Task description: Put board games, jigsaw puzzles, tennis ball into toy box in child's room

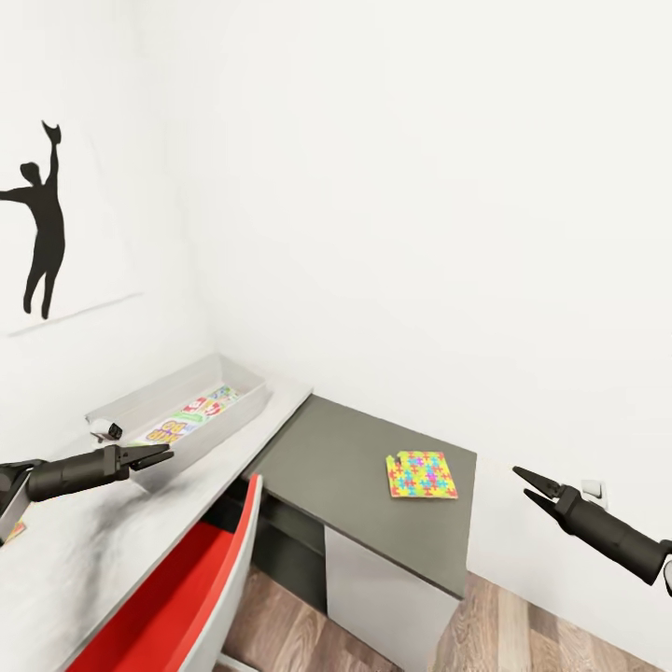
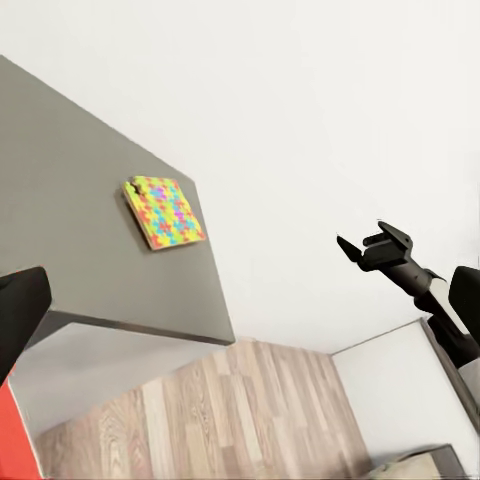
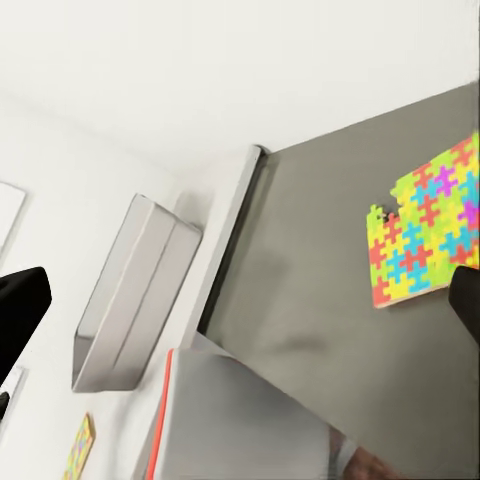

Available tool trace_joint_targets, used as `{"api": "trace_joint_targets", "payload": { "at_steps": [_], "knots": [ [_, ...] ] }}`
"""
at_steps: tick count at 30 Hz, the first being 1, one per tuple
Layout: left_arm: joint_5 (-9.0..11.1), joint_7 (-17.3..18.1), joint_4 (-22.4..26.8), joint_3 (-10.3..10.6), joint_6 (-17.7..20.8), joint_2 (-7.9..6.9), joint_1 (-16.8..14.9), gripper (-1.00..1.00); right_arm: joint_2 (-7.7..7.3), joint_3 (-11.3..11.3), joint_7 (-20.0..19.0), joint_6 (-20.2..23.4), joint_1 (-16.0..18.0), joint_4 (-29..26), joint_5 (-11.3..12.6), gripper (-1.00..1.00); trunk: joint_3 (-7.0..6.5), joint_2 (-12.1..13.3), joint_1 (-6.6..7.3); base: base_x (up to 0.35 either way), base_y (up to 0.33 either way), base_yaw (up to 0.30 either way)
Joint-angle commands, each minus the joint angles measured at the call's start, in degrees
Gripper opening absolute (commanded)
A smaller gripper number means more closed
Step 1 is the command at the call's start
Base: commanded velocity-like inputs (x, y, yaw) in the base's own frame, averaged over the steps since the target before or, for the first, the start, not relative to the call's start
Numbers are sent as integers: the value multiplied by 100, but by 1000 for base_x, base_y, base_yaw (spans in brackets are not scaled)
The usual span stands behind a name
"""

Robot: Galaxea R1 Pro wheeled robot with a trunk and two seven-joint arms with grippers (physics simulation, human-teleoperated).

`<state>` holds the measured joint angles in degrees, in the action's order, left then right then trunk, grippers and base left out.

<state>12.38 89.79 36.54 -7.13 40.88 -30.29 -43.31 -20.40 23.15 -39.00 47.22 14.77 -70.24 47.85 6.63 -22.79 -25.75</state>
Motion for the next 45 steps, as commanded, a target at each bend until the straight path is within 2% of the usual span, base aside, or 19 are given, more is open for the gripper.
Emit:
{"api": "trace_joint_targets", "payload": {
  "at_steps": [1,17,45],
  "knots": [
    [1,21,2,1,61,-3,-2,100,1,6,-11,33,8,1,5,100,13,-12,-4,0,0,-277],
    [1,21,2,1,61,-3,-2,100,1,6,-13,-158,8,10,14,100,13,-12,-4,0,0,-277],
    [-8,21,2,1,61,5,-2,100,1,31,32,-189,33,255,14,100,13,-12,-4,0,0,-276]
  ]
}}
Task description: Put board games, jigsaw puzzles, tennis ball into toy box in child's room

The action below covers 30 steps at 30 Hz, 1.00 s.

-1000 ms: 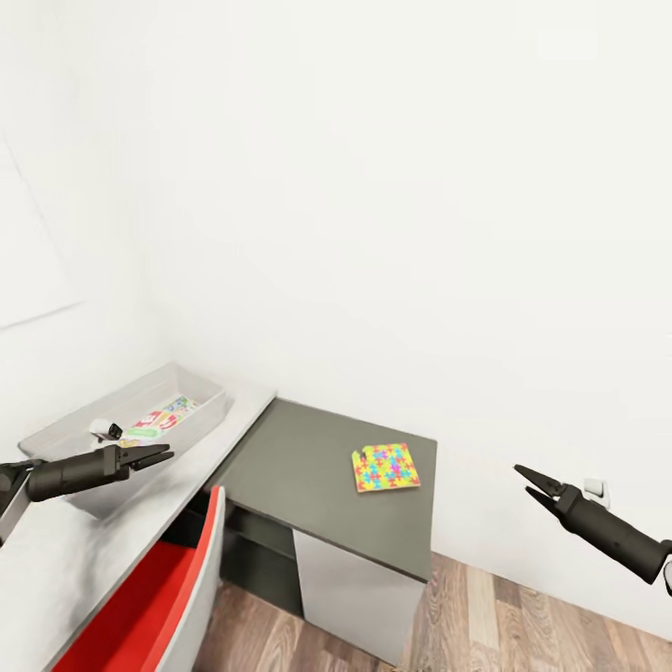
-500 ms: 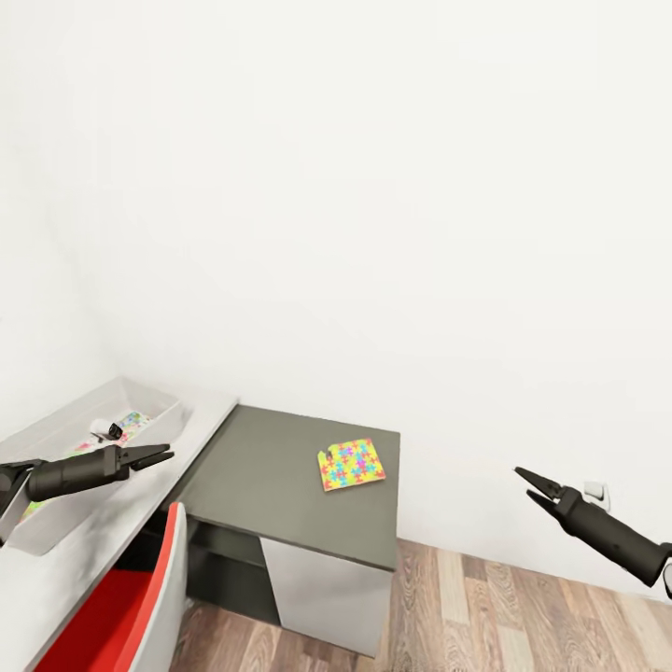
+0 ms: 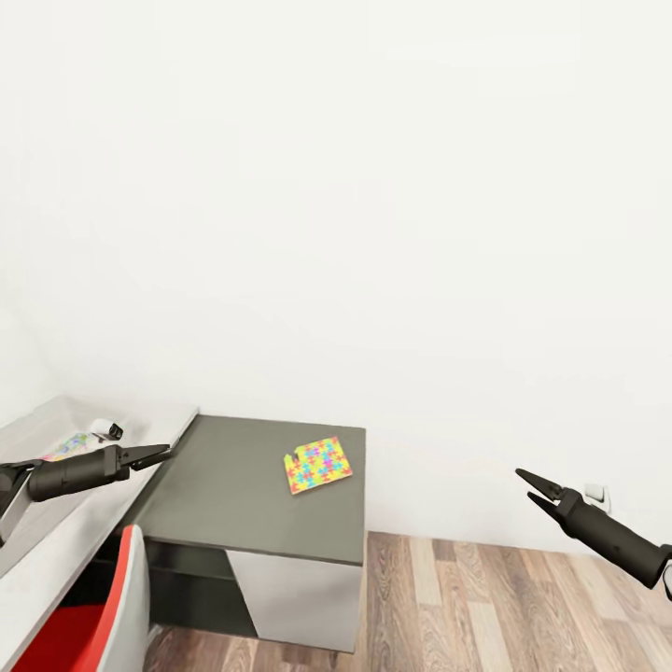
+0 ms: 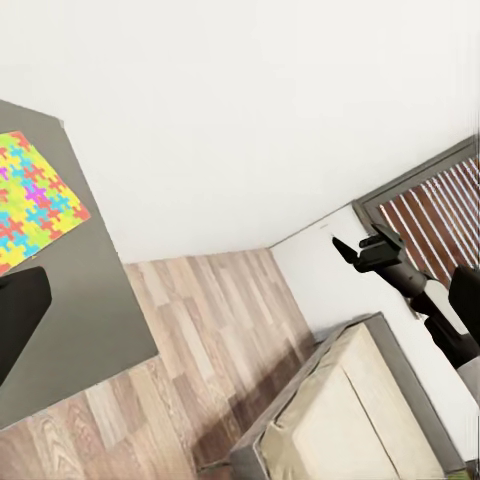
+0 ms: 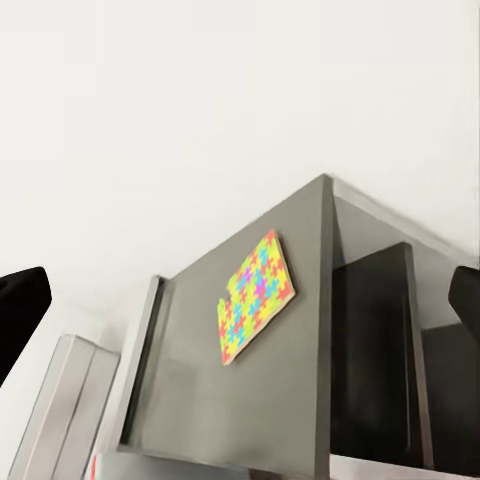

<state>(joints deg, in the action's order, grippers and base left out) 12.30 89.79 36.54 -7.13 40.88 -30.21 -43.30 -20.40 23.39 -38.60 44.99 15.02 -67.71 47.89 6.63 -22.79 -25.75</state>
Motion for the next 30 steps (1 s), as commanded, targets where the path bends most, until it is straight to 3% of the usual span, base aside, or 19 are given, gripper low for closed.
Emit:
{"api": "trace_joint_targets", "payload": {
  "at_steps": [1,11,30],
  "knots": [
    [1,21,2,1,61,-3,-3,100,1,6,-9,33,8,2,8,100,13,-13,-4,0,0,-180],
    [1,21,2,1,61,-2,-3,100,1,-48,40,-333,5,1,-30,100,13,-13,-4,0,0,-41],
    [1,21,2,1,61,-2,-3,100,1,-78,189,-387,21,73,-54,100,13,-13,-4,0,0,0]
  ]
}}
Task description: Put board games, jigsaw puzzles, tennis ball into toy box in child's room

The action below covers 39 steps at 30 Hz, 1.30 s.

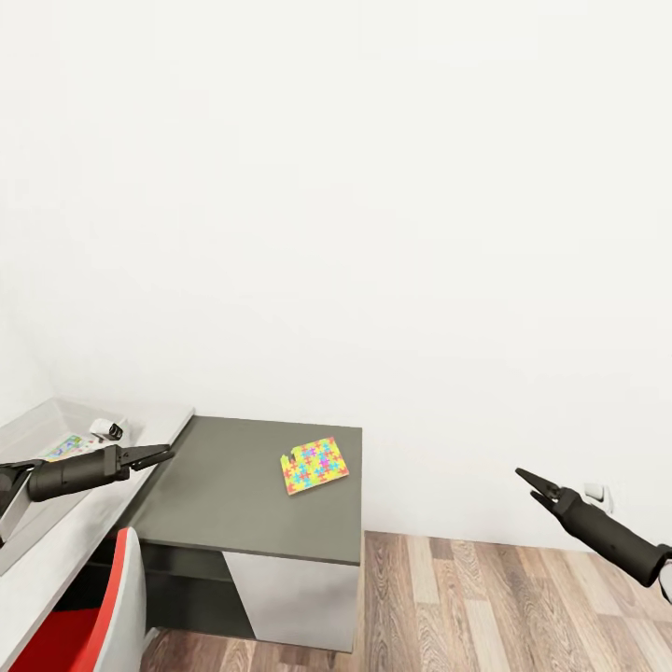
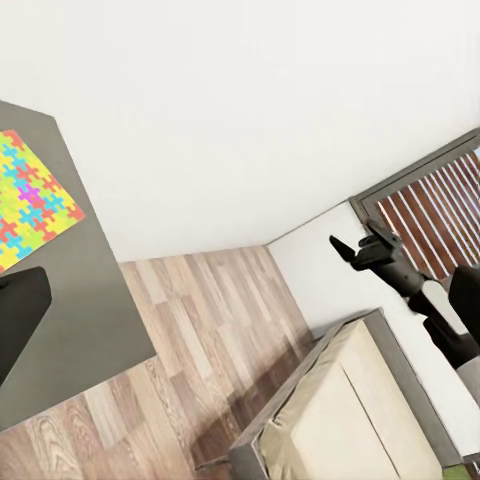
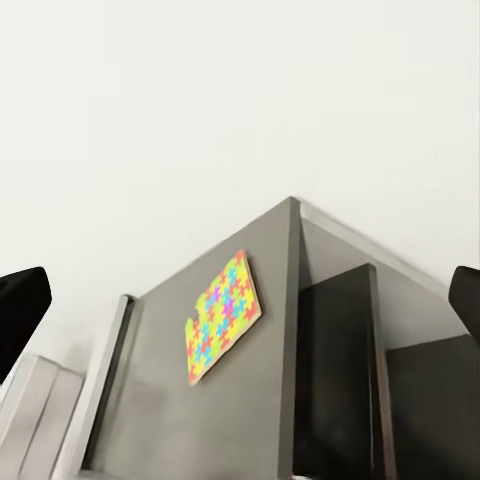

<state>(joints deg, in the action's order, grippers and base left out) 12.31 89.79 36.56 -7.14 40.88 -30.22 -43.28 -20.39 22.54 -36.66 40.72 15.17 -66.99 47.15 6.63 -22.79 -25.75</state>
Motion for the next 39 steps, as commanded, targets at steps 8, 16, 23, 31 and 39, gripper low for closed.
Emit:
{"api": "trace_joint_targets", "payload": {
  "at_steps": [8,16,23,31,39],
  "knots": [
    [0,21,0,2,61,2,-5,100,8,-40,1333,101,108,342,28,100,13,-13,-4,0,0,0],
    [-5,21,0,8,77,47,-5,100,102,-928,4081,149,612,579,72,100,13,-13,-4,0,0,0],
    [-12,21,11,9,84,61,-5,100,395,-1542,5060,190,1151,1153,46,100,13,-13,-4,0,0,0],
    [-34,-1634,122,42,218,617,-80,100,514,-2279,5376,270,1581,1734,18,100,13,-13,-4,0,0,0],
    [-37,-5112,495,53,815,1800,-410,100,522,-2518,5368,279,1650,1811,19,100,13,-13,-4,0,0,0]
  ]
}}
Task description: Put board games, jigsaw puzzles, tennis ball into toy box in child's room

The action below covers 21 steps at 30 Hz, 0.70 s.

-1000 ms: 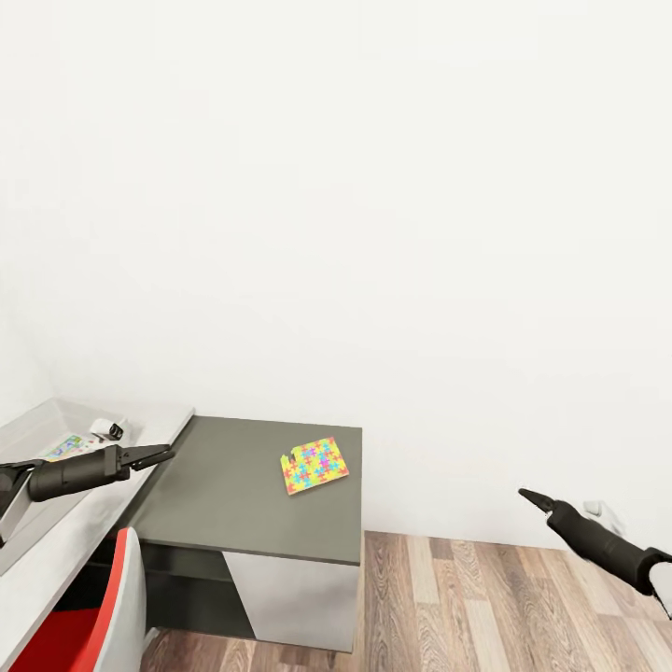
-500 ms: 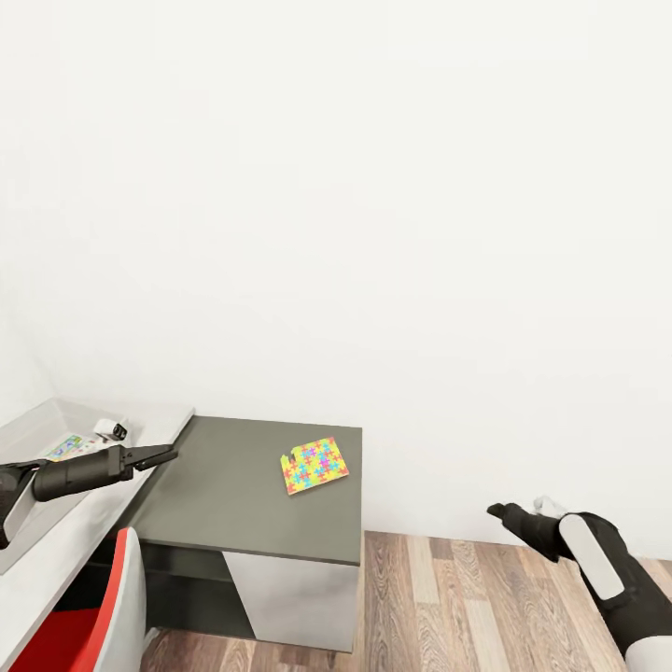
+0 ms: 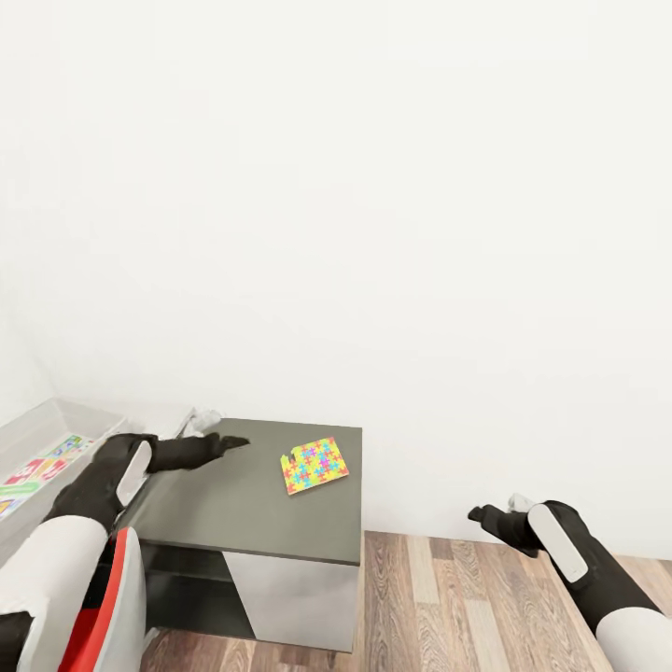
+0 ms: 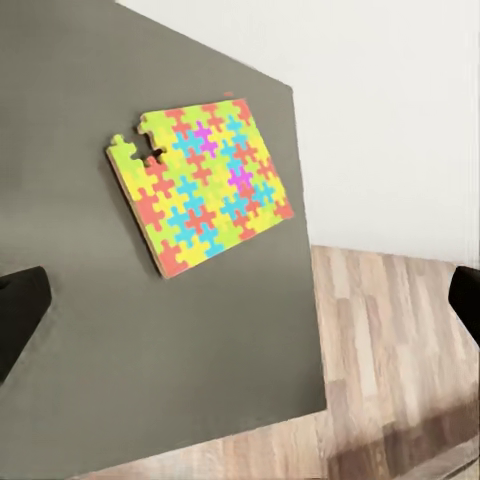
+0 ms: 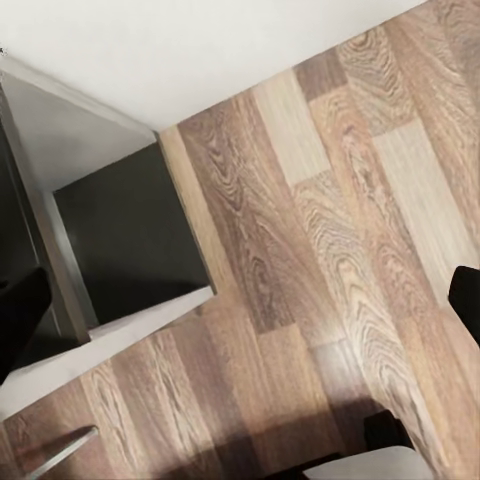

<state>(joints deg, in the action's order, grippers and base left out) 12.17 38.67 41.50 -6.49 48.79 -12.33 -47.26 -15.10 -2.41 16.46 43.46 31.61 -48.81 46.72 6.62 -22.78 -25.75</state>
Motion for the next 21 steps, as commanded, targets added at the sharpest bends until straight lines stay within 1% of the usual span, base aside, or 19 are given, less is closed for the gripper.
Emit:
{"api": "trace_joint_targets", "payload": {
  "at_steps": [1,2,3,4,5,6,8,13,17,21],
  "knots": [
    [-23,-289,6,-10,61,116,-84,100,-6,-29,51,7,6,-9,62,100,14,-13,-3,0,0,0],
    [-23,-829,10,-7,120,328,-231,100,-4,-38,44,9,8,-17,63,100,14,-13,-3,0,0,0],
    [-23,-1081,11,-6,141,435,-299,100,-4,-42,42,10,9,-22,63,100,14,-13,-3,0,0,0],
    [-24,-1537,11,-1,182,640,-417,100,-6,-48,35,11,10,-32,62,100,14,-13,-3,0,0,0],
    [-27,-1901,10,4,233,816,-496,100,-13,-52,31,12,10,-42,62,100,14,-13,-3,0,0,0],
    [-28,-2155,9,10,301,951,-546,100,-22,-54,28,12,11,-48,63,100,14,-13,-3,0,0,0],
    [-30,-2384,8,22,375,1066,-589,100,-38,-56,26,17,11,-53,64,100,14,-13,-3,0,0,-12],
    [-31,-2558,8,97,422,1145,-623,100,-67,-58,24,22,11,-57,65,100,19,-13,-3,0,0,-114],
    [-33,-2613,7,246,419,1160,-632,100,-77,-58,24,28,11,-58,65,100,31,-13,-3,6,0,-202],
    [-38,-2637,7,378,411,1172,-634,100,-71,-58,23,25,11,-58,65,100,42,-13,-3,159,0,-184]
  ]
}}
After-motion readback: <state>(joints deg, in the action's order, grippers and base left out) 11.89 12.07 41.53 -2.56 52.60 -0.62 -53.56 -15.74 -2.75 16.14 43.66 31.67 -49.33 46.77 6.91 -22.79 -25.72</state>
